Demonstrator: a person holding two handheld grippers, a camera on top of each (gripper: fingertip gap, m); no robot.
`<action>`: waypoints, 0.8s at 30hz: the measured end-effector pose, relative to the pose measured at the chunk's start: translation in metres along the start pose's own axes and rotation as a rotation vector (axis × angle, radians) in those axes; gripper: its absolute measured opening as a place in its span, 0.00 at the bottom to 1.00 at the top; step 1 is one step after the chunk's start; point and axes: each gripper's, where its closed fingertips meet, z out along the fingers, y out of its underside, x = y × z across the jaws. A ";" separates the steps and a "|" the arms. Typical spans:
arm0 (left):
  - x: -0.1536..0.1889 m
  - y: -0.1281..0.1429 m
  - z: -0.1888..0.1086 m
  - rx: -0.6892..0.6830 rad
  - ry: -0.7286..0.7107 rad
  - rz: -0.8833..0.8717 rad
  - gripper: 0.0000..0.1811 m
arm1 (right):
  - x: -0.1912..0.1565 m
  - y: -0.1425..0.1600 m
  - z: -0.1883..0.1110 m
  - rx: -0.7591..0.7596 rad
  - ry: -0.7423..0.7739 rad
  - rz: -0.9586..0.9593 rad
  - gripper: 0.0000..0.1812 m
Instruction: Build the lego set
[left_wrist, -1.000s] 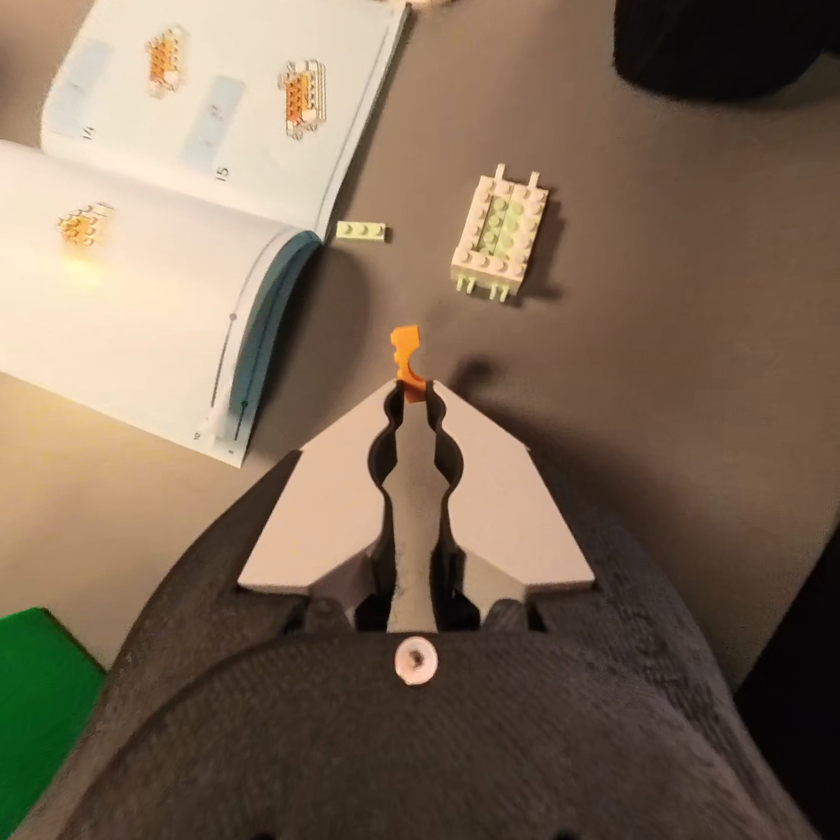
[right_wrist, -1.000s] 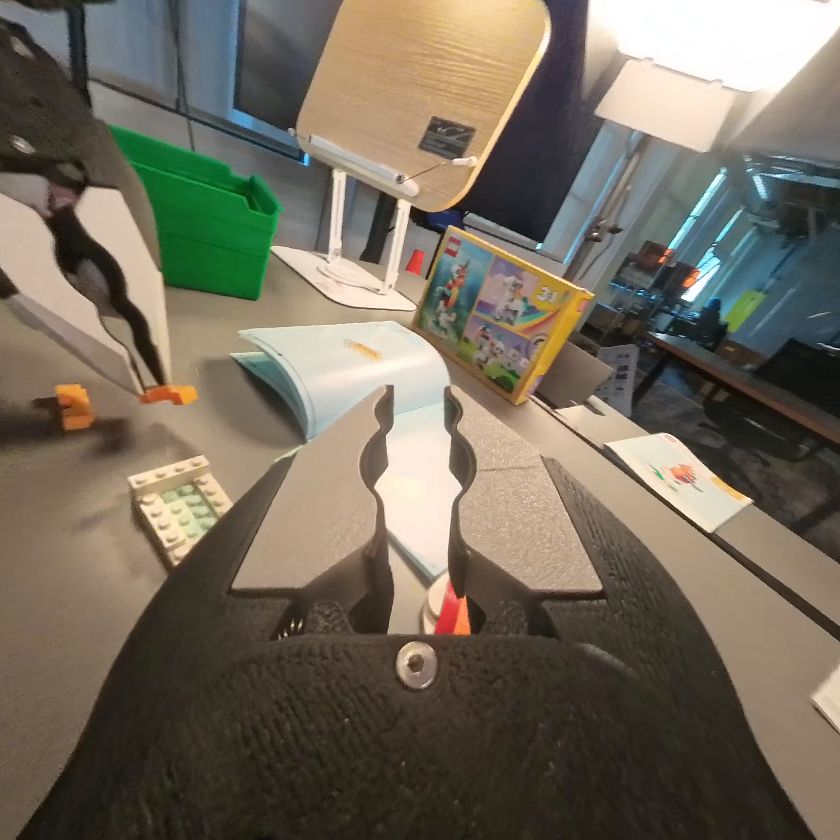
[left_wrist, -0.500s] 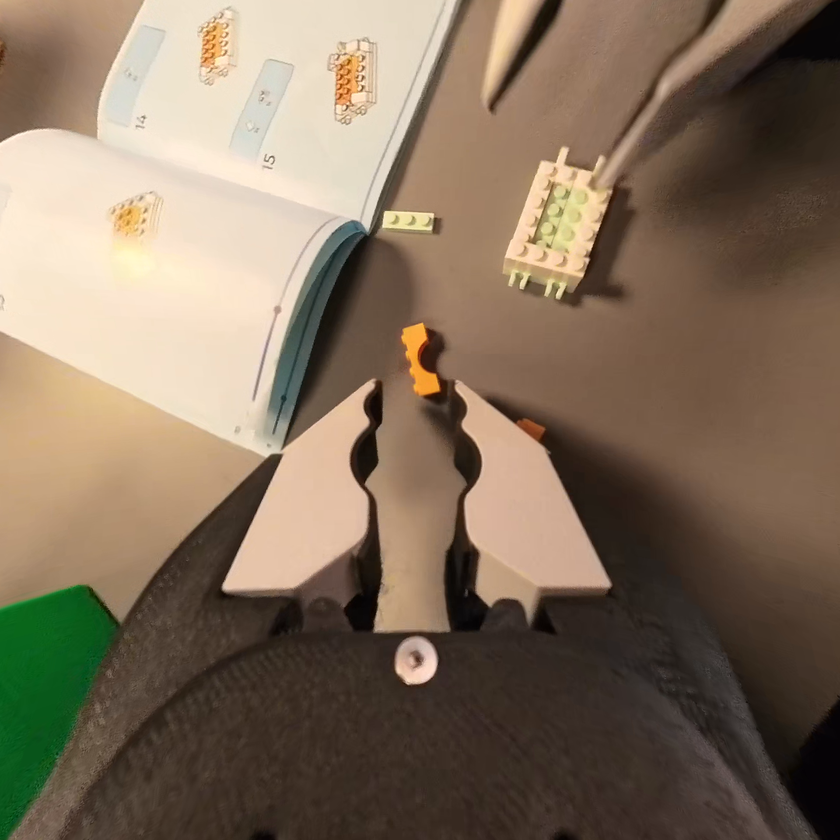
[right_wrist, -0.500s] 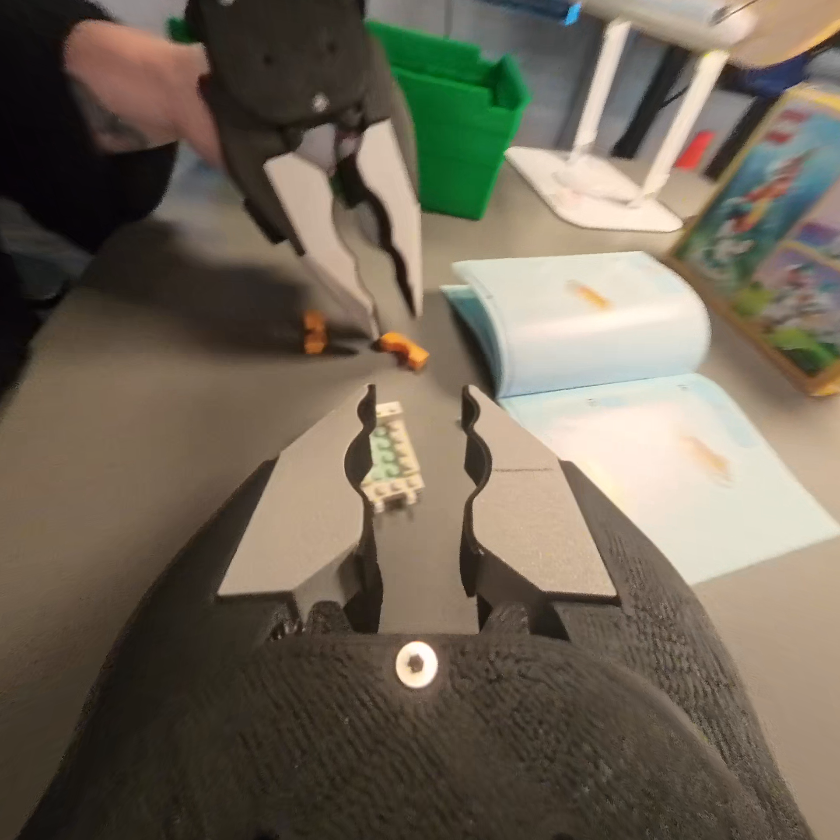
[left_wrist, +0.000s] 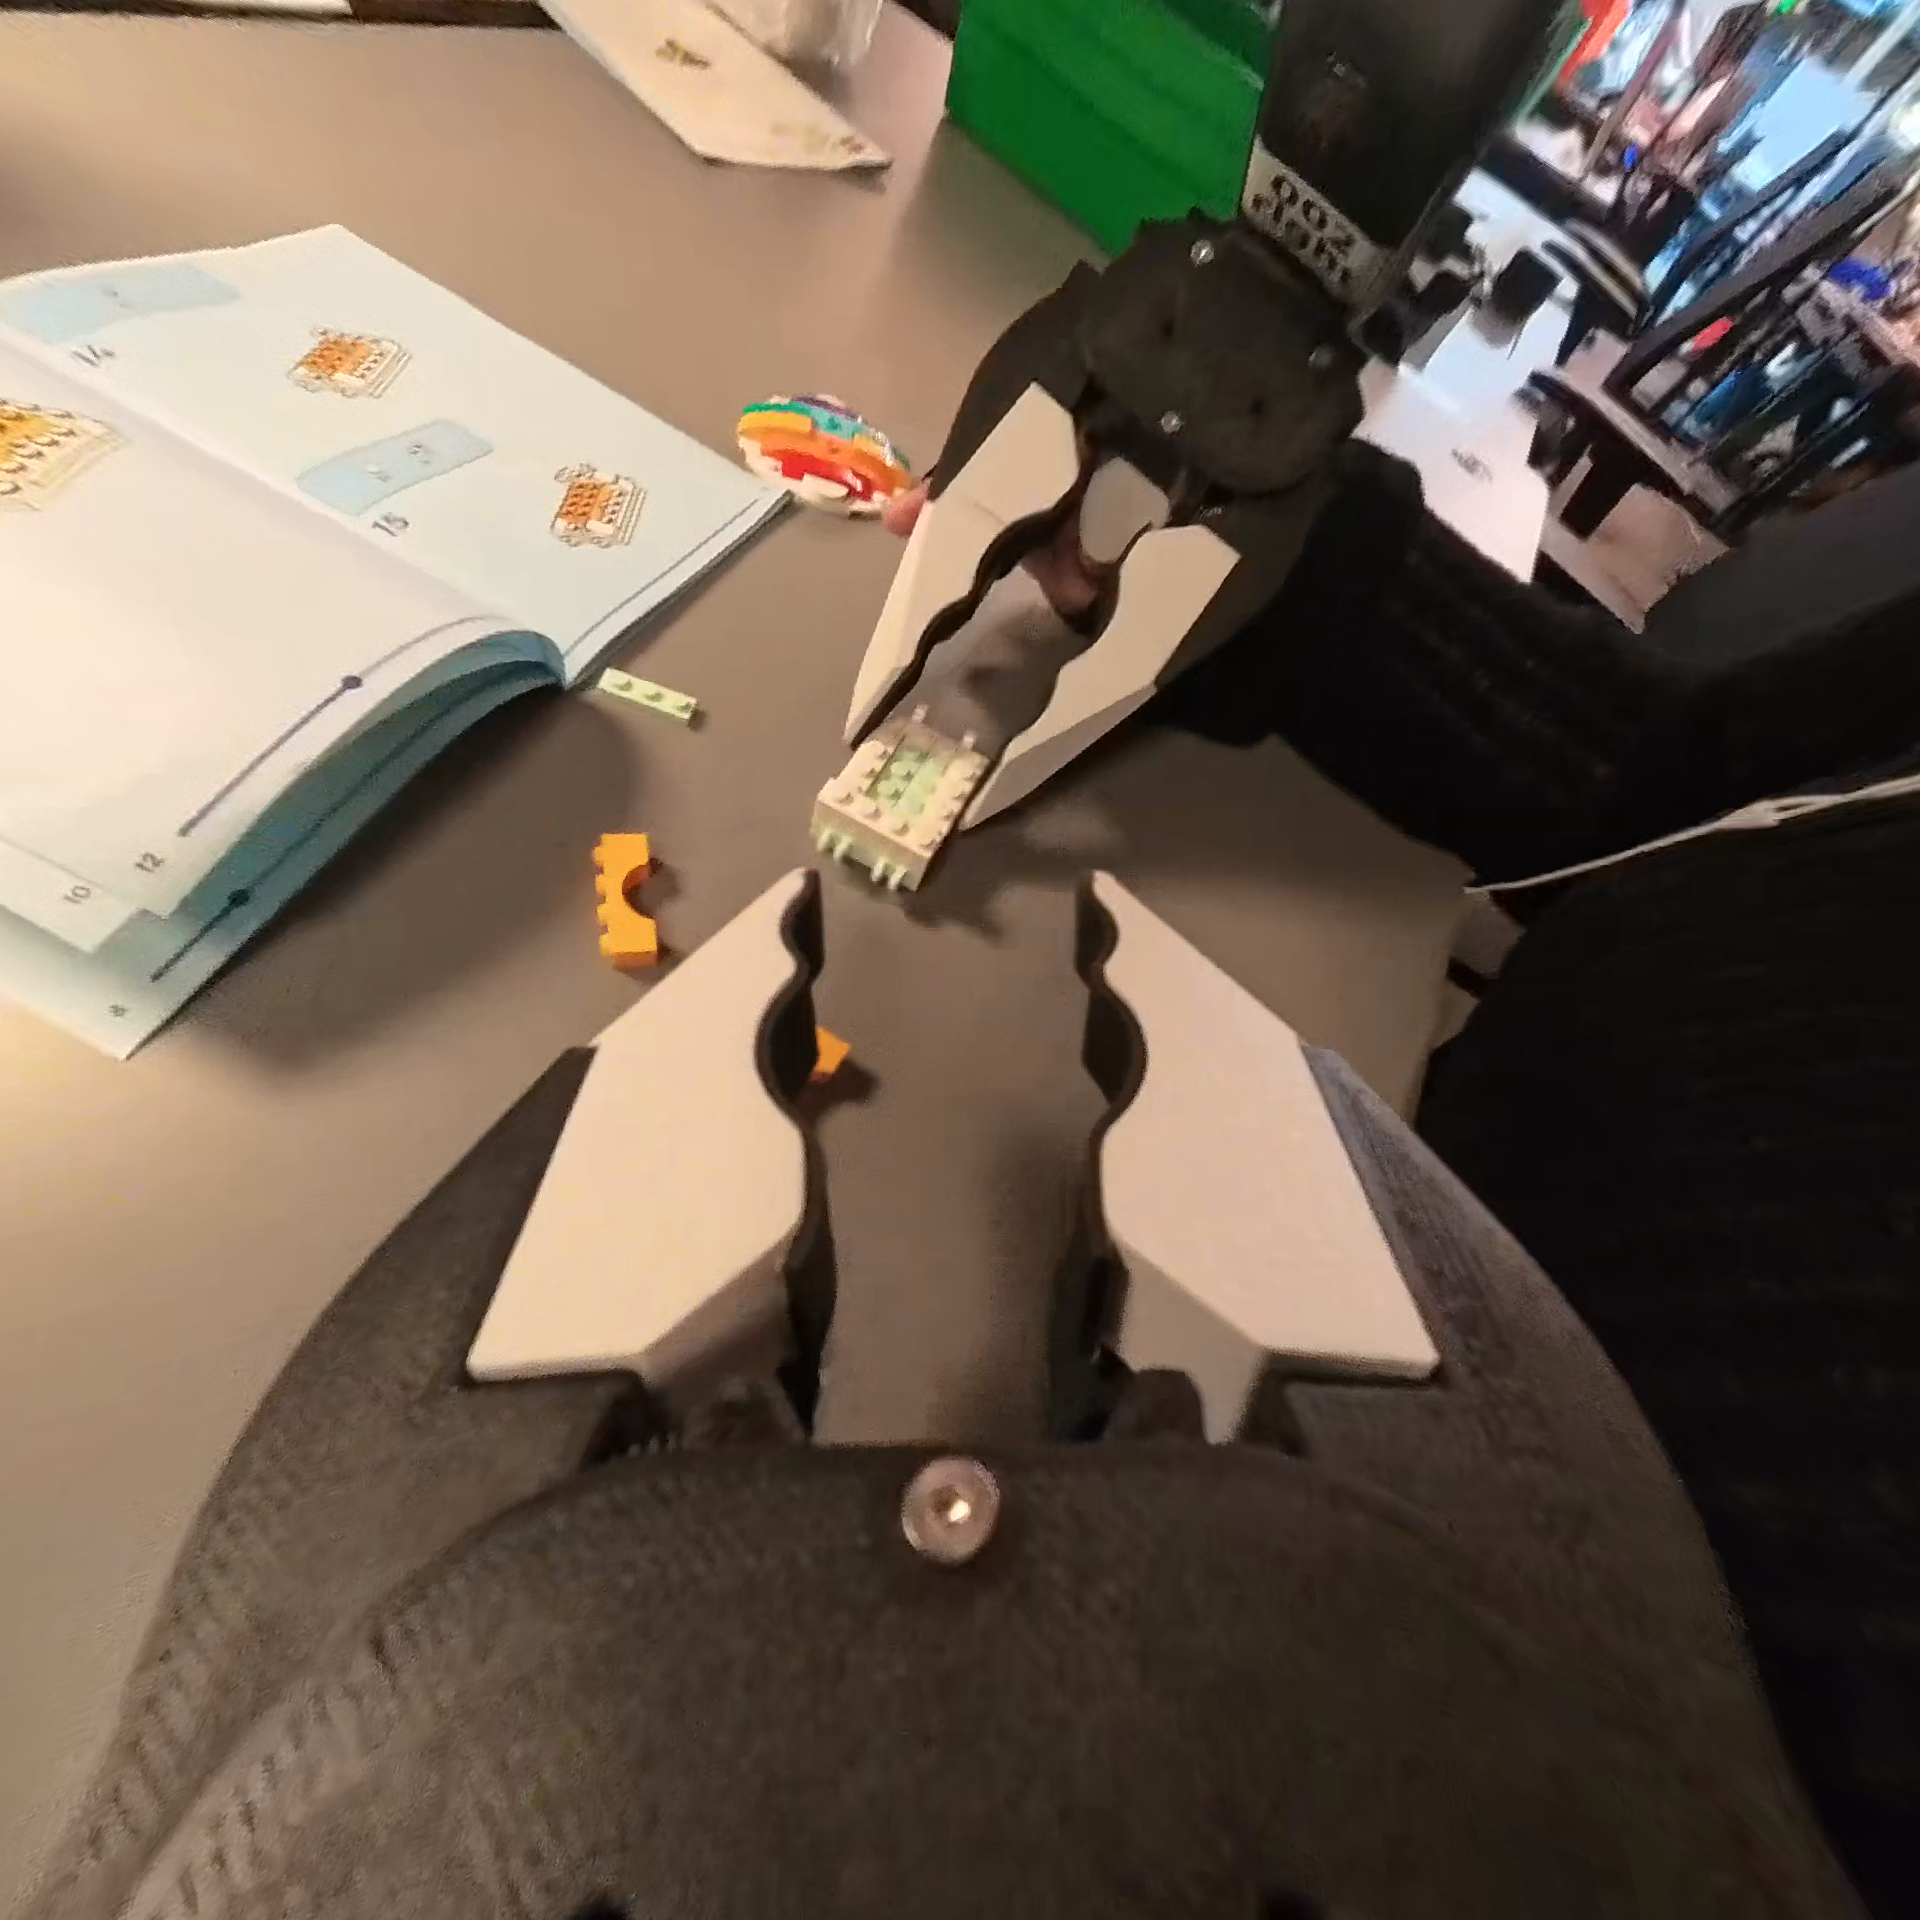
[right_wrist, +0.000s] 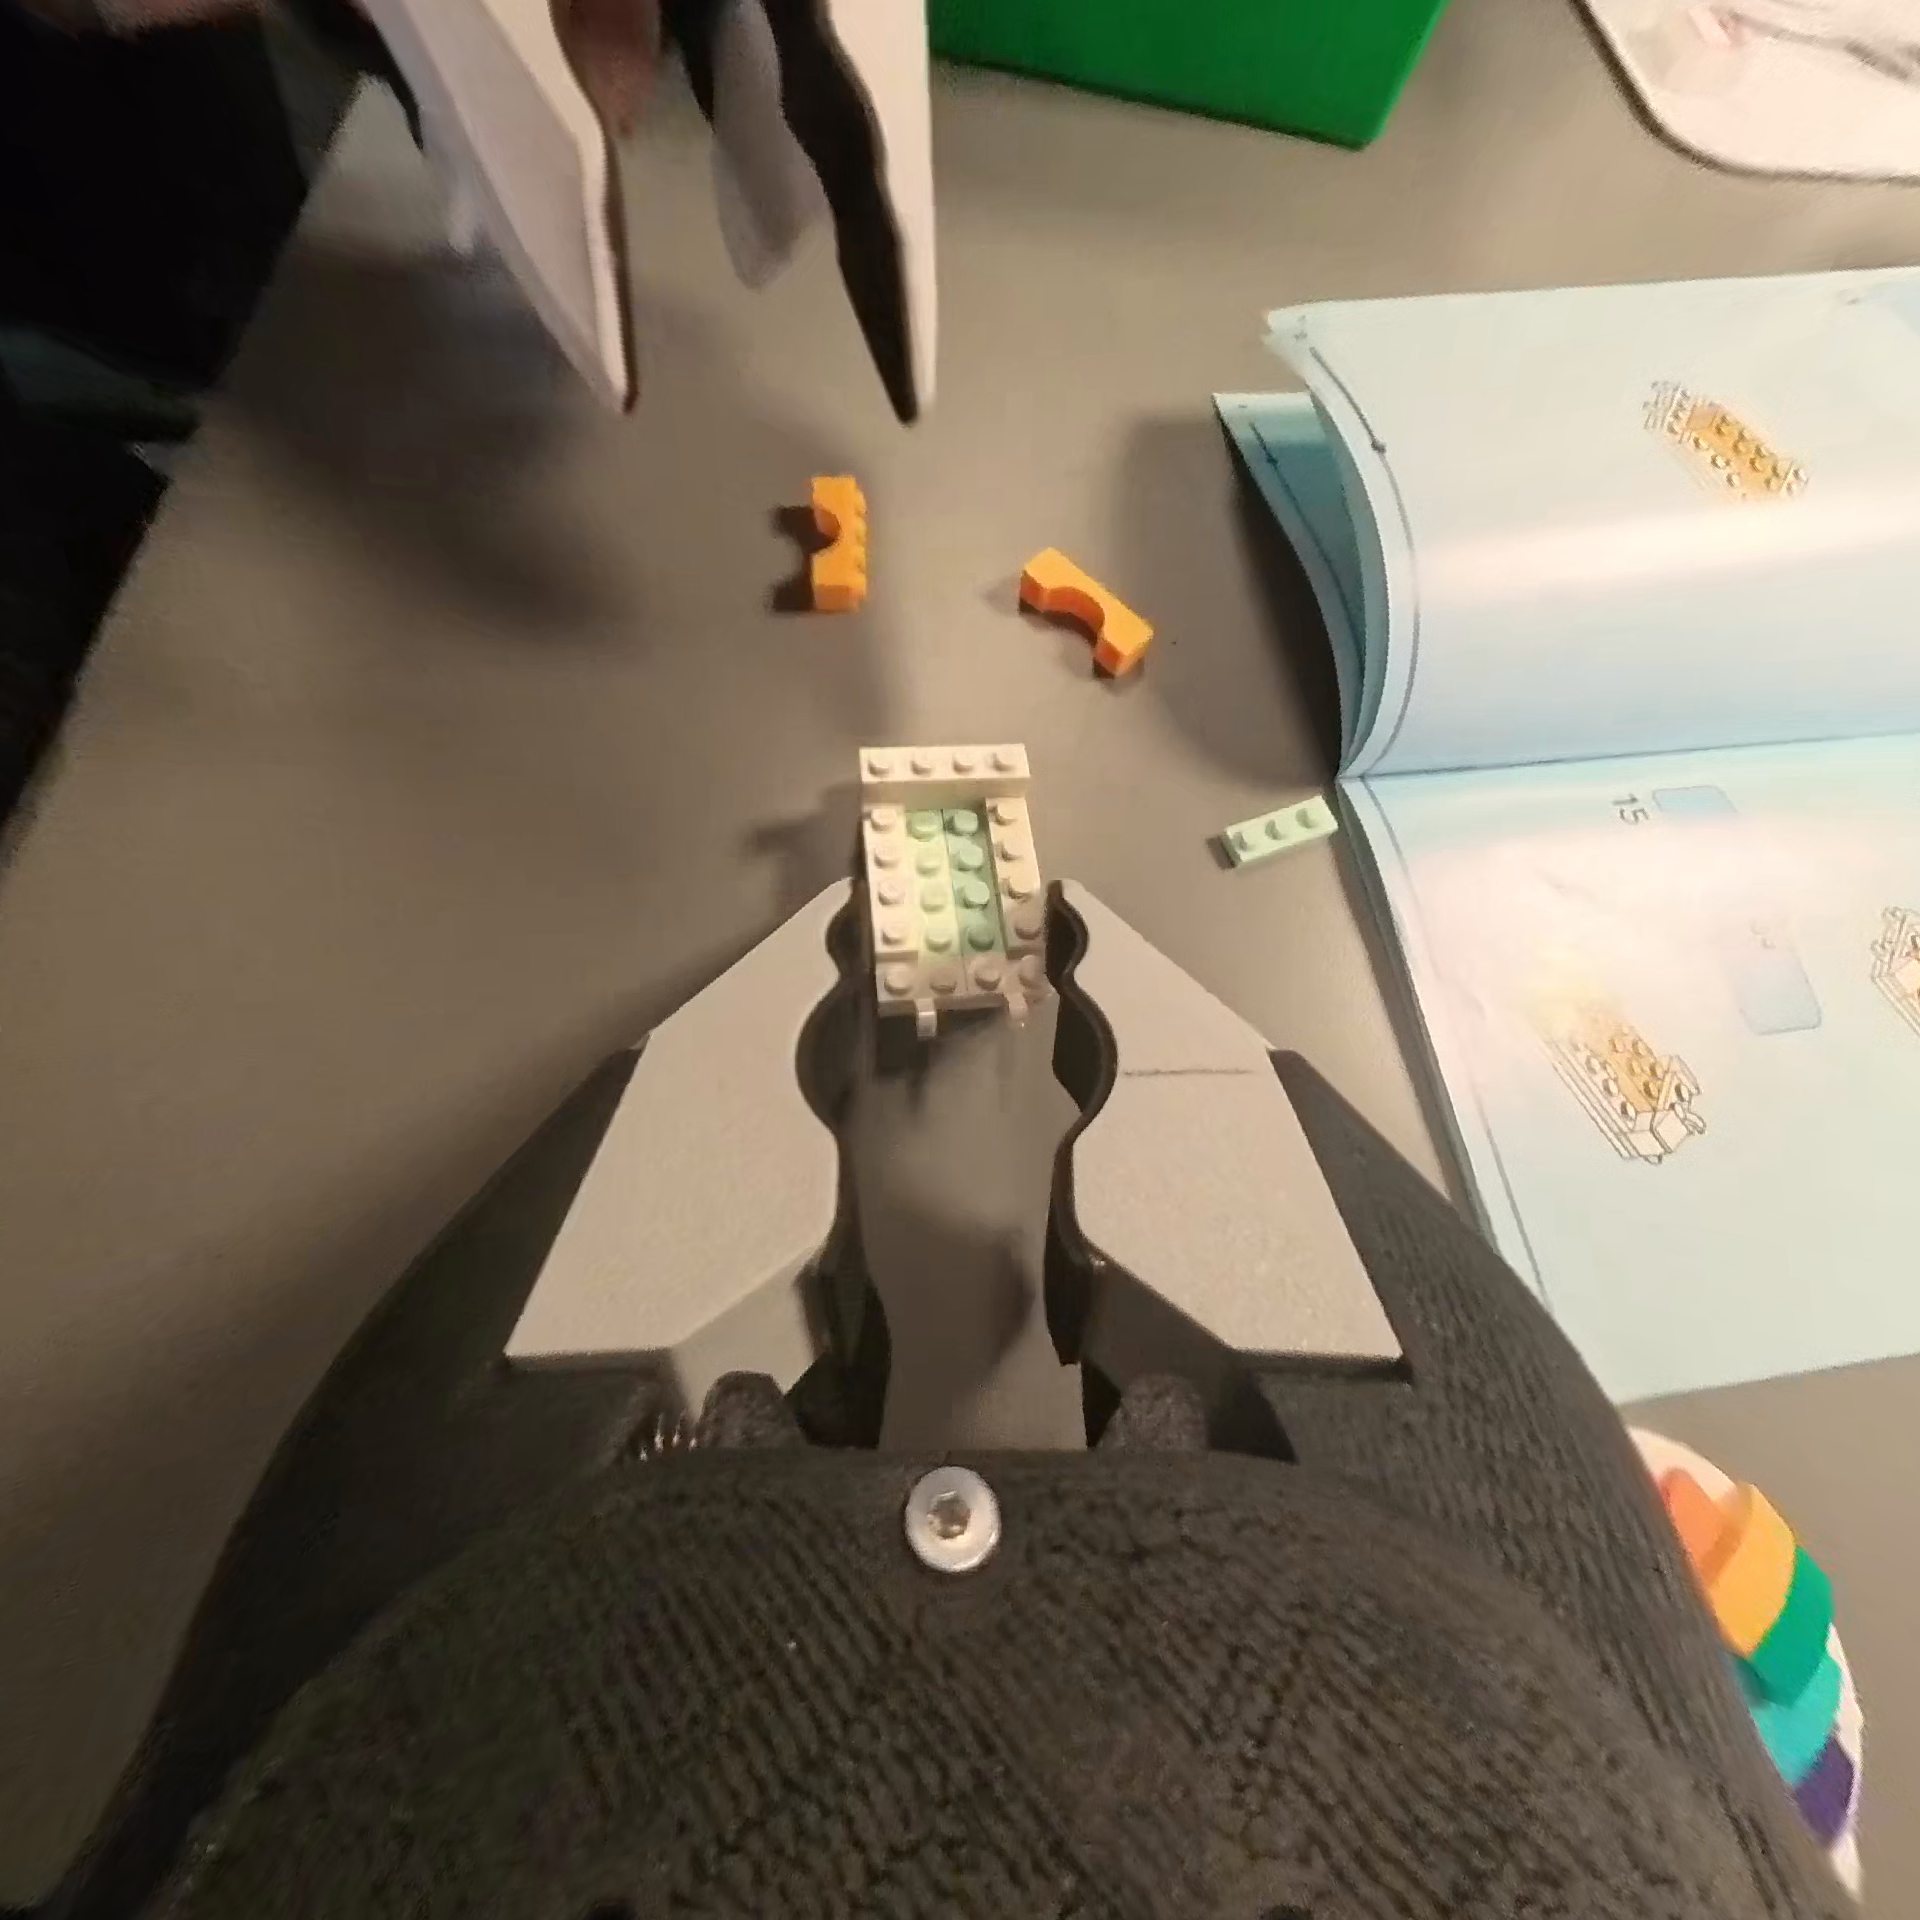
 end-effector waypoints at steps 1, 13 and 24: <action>0.001 -0.001 0.000 0.023 -0.008 0.026 0.29 | -0.002 -0.007 -0.001 0.036 -0.012 0.003 0.18; -0.010 -0.003 -0.018 -0.025 -0.511 1.016 0.29 | -0.025 -0.072 0.003 0.223 -0.174 0.082 0.18; -0.021 -0.006 -0.023 -0.040 -0.726 1.390 0.10 | -0.018 -0.089 0.019 0.179 -0.204 0.133 0.18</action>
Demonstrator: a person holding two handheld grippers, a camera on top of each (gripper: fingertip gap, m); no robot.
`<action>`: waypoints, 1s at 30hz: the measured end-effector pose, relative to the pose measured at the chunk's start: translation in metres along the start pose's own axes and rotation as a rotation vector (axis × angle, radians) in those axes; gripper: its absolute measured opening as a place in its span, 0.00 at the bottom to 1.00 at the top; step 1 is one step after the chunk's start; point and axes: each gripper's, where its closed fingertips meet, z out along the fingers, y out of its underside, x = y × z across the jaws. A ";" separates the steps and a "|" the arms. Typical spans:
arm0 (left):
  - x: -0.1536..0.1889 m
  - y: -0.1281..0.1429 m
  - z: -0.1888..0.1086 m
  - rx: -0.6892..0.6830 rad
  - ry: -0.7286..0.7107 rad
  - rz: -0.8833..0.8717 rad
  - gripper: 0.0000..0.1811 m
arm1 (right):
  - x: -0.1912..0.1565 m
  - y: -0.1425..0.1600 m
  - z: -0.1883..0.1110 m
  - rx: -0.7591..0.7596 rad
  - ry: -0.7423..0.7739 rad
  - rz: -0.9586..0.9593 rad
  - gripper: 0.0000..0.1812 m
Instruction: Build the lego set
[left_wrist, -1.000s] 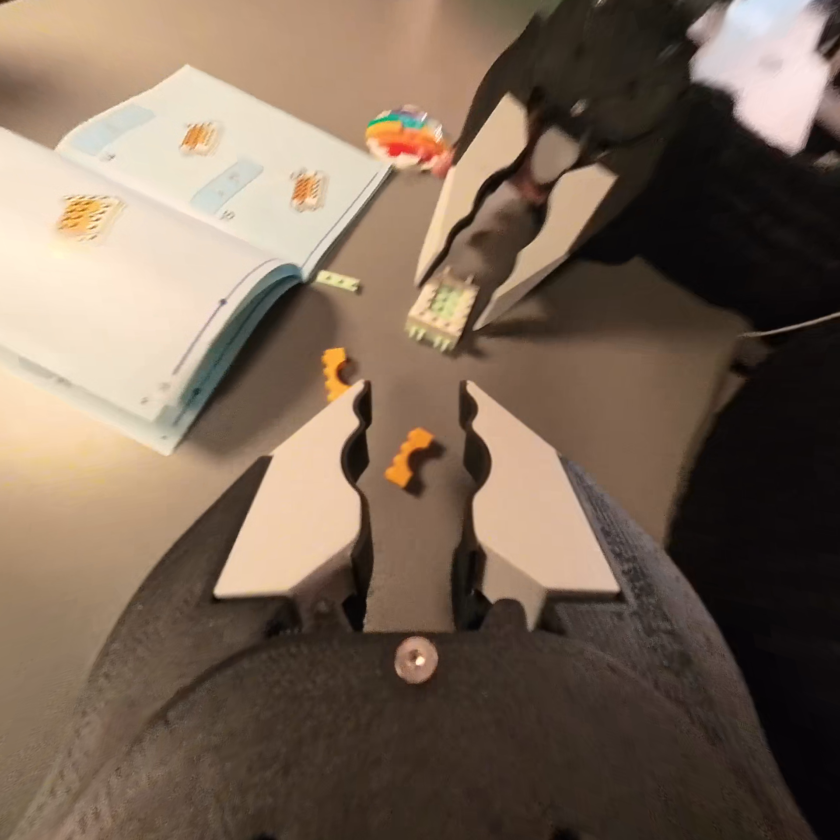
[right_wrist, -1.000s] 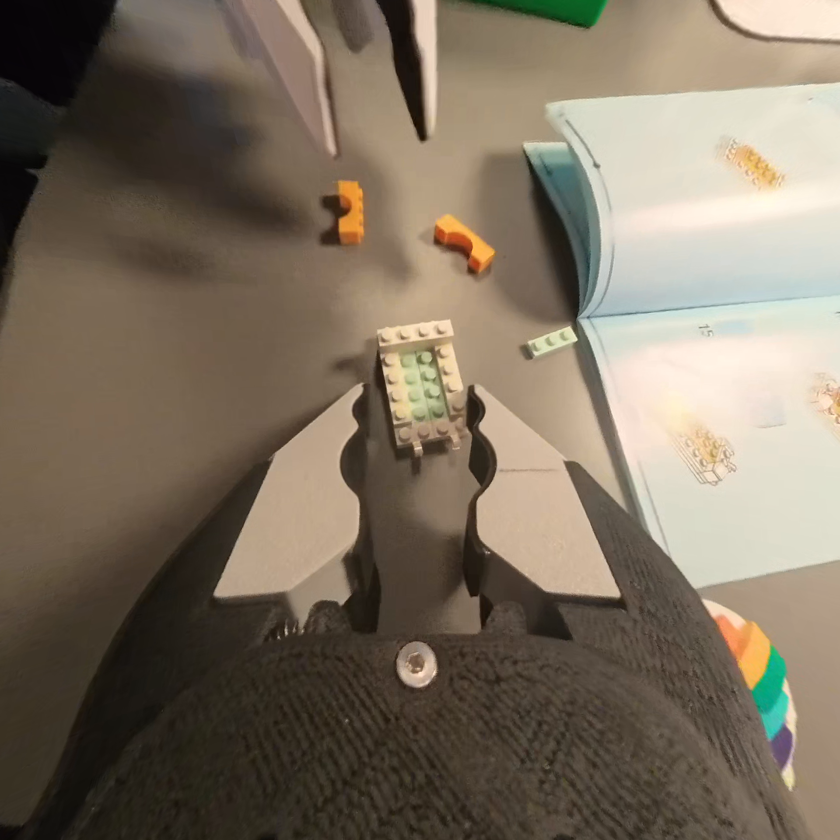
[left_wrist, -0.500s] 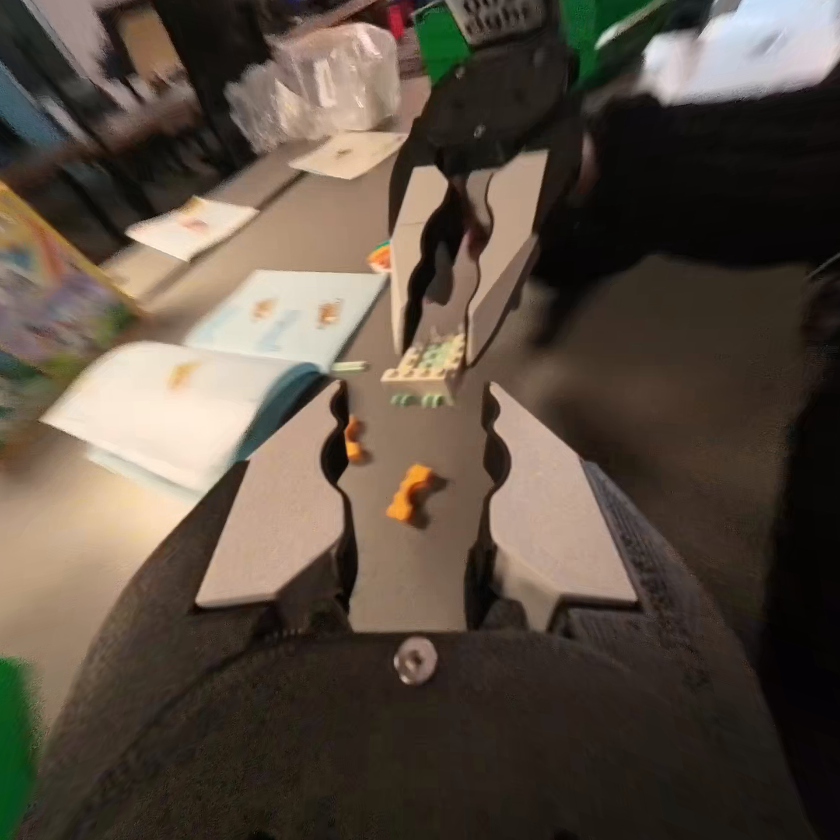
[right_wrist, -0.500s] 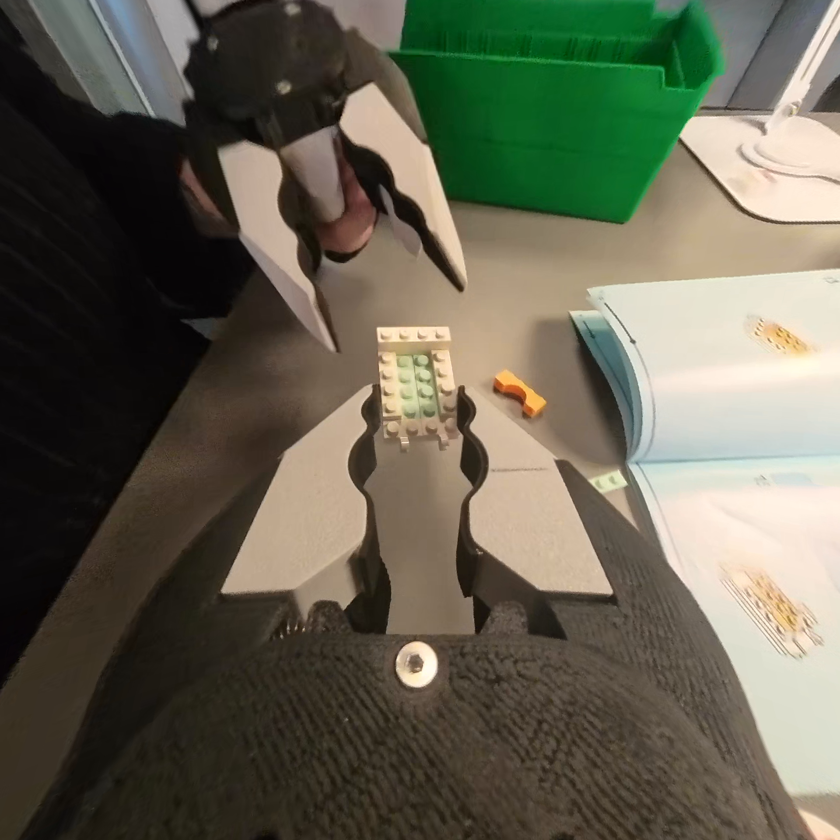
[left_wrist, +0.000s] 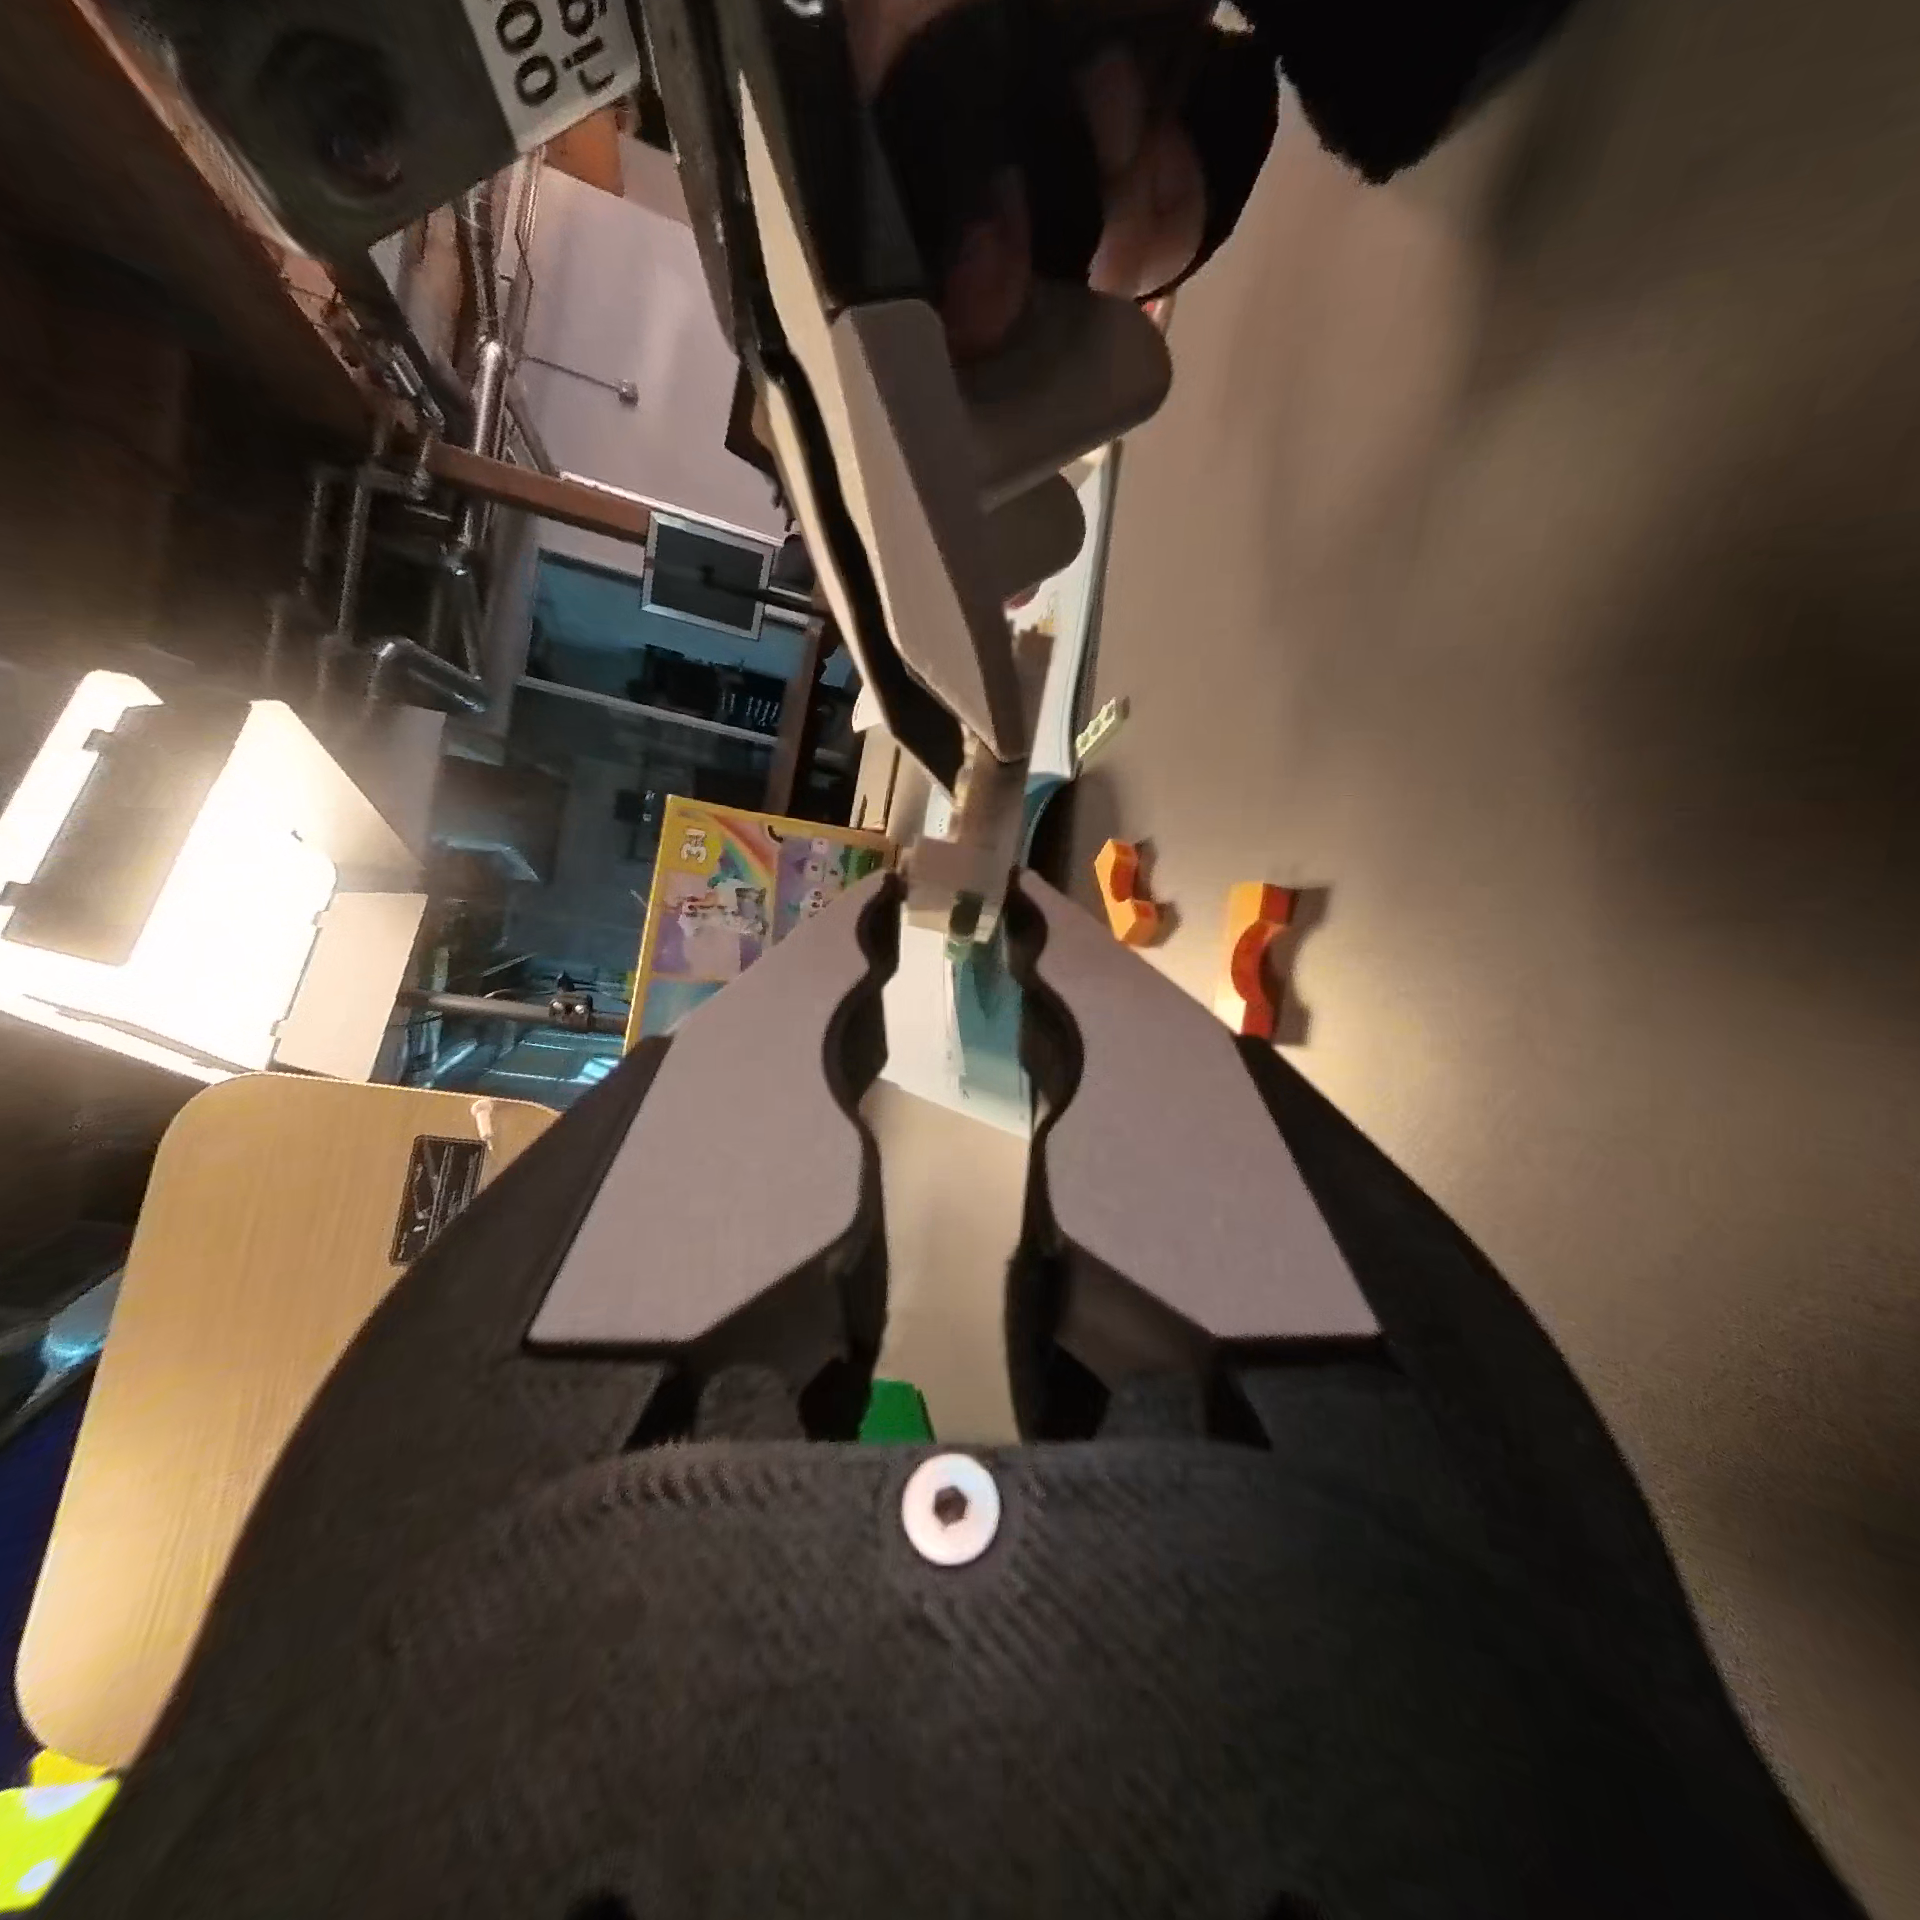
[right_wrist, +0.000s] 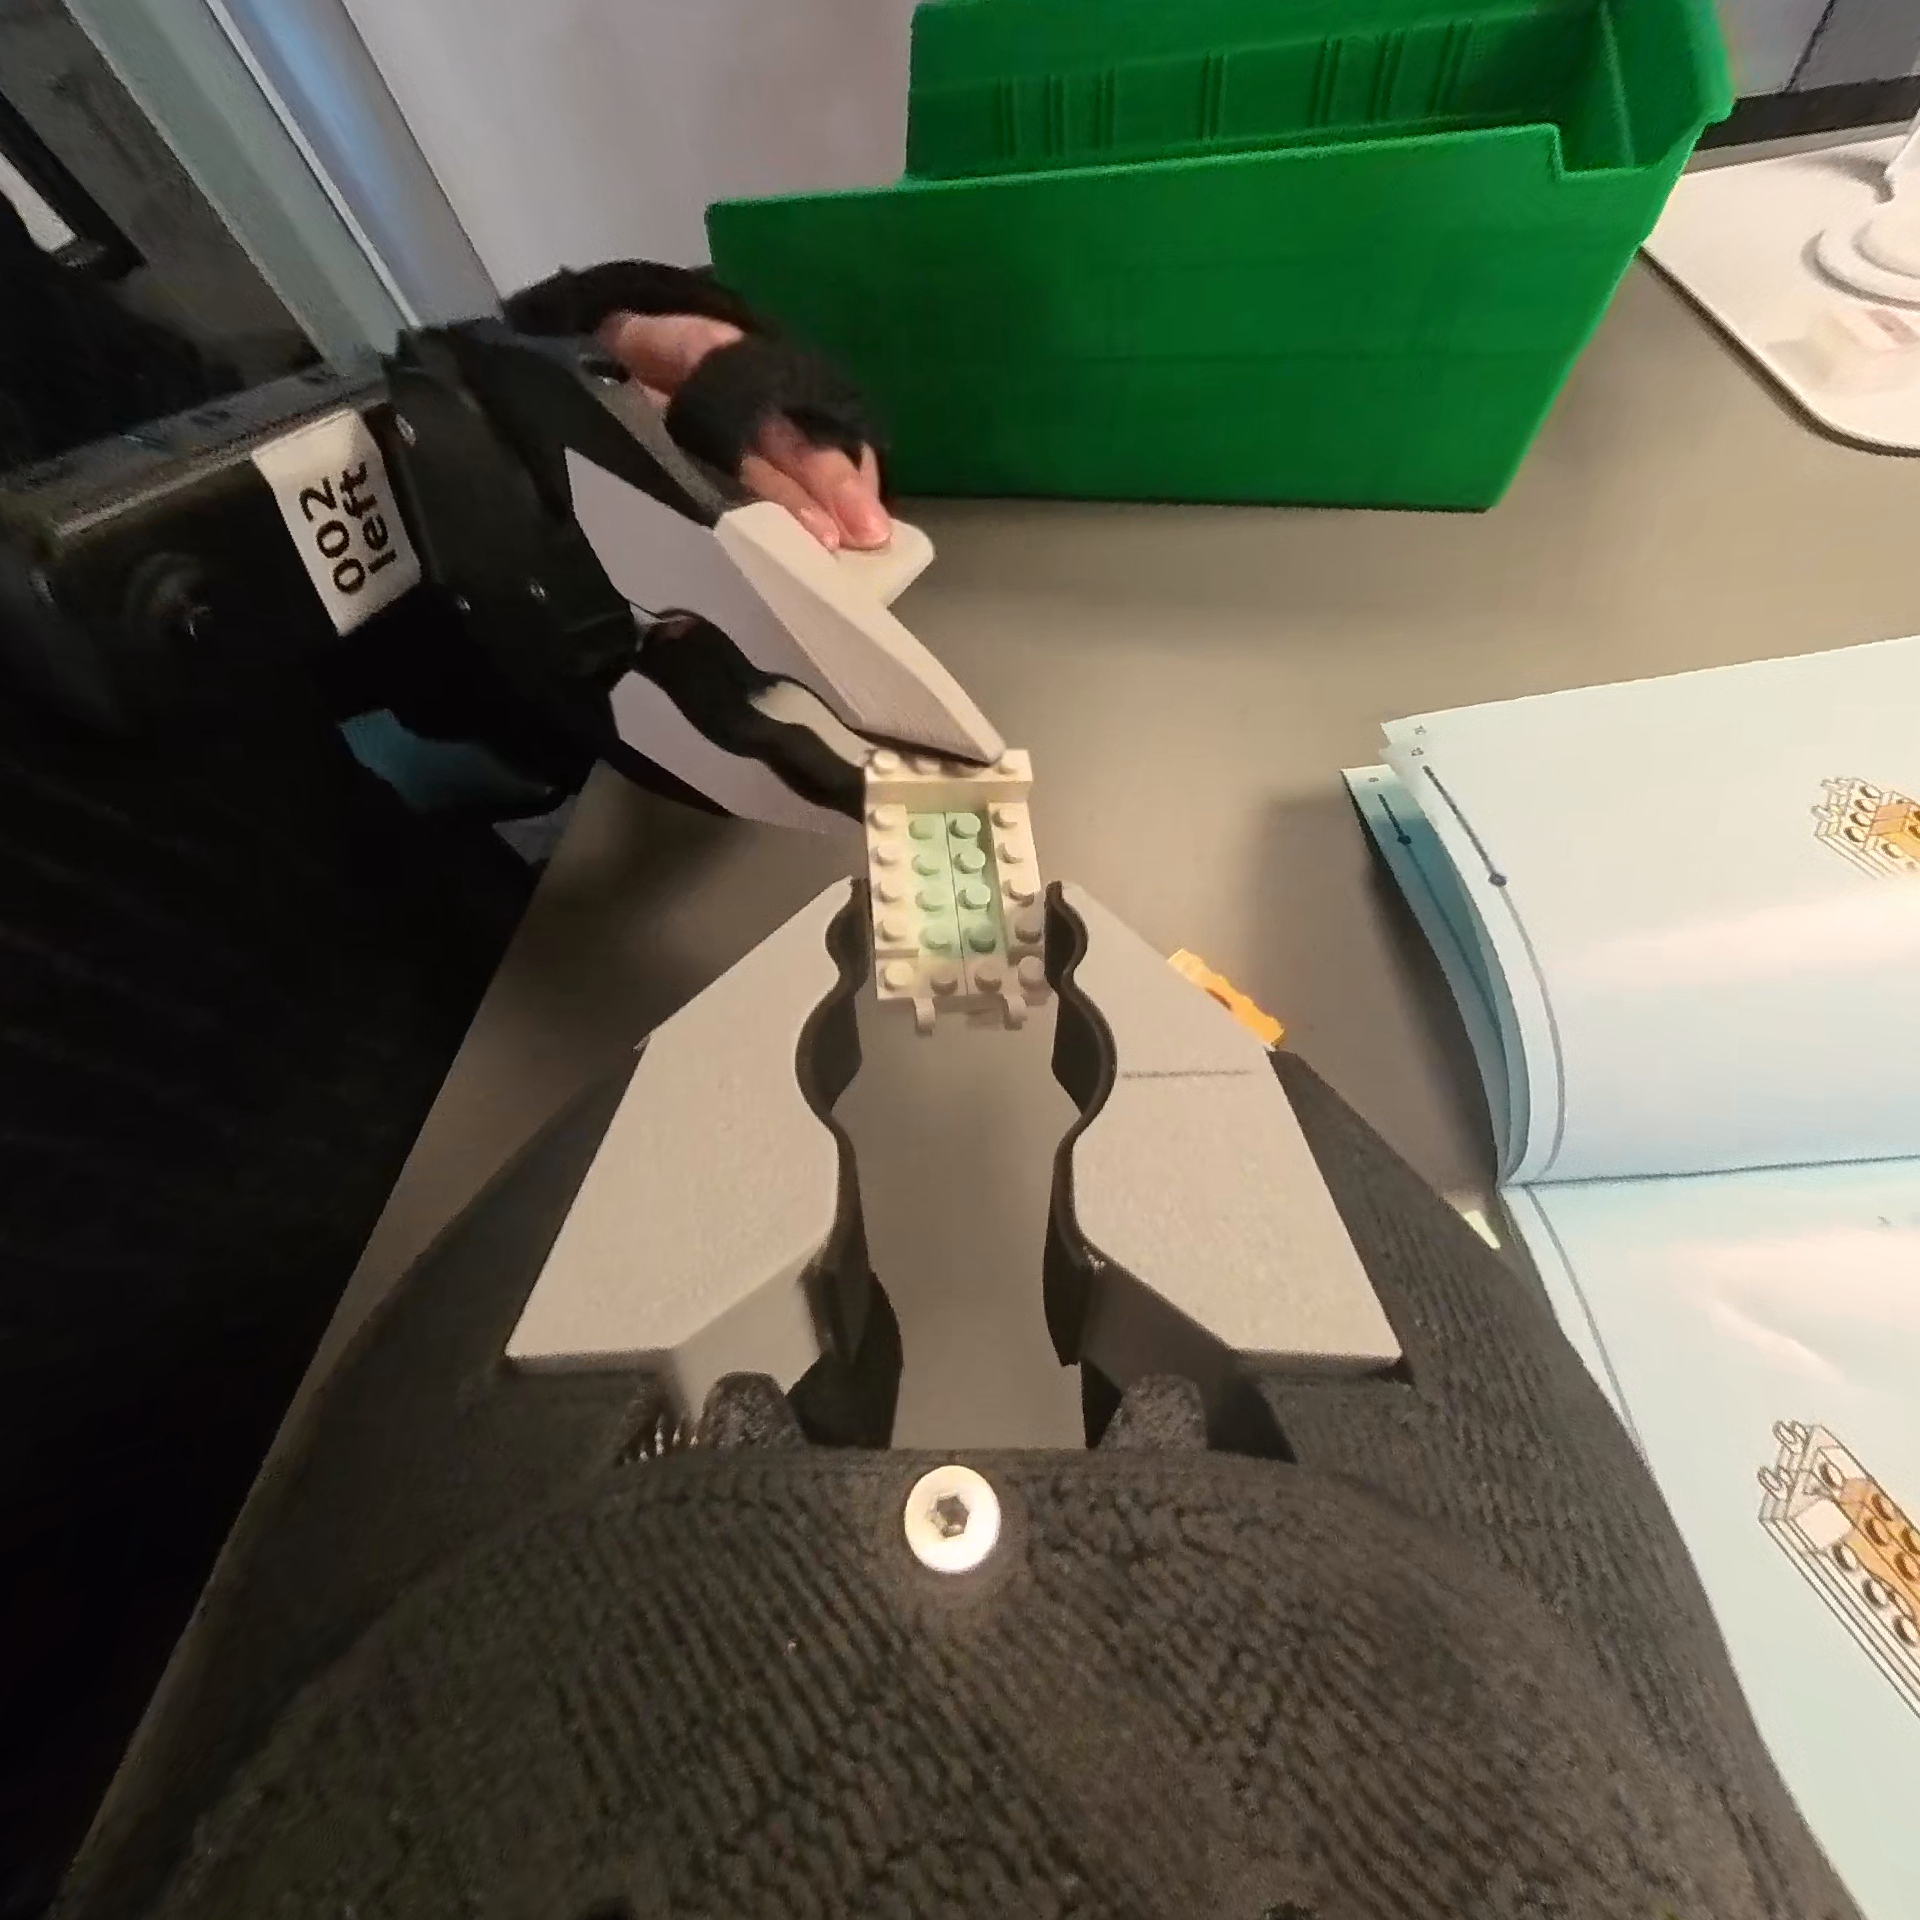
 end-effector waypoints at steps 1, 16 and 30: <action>0.000 0.001 0.000 -0.004 -0.009 0.014 0.10 | 0.000 0.000 0.001 -0.008 -0.005 -0.002 0.18; 0.000 0.059 0.002 -0.111 -0.031 -0.027 0.10 | 0.062 0.046 0.005 -0.294 -0.021 -0.194 0.19; 0.001 0.069 0.004 -0.101 0.039 -0.188 0.10 | 0.071 0.045 0.016 -0.432 -0.017 -0.457 0.06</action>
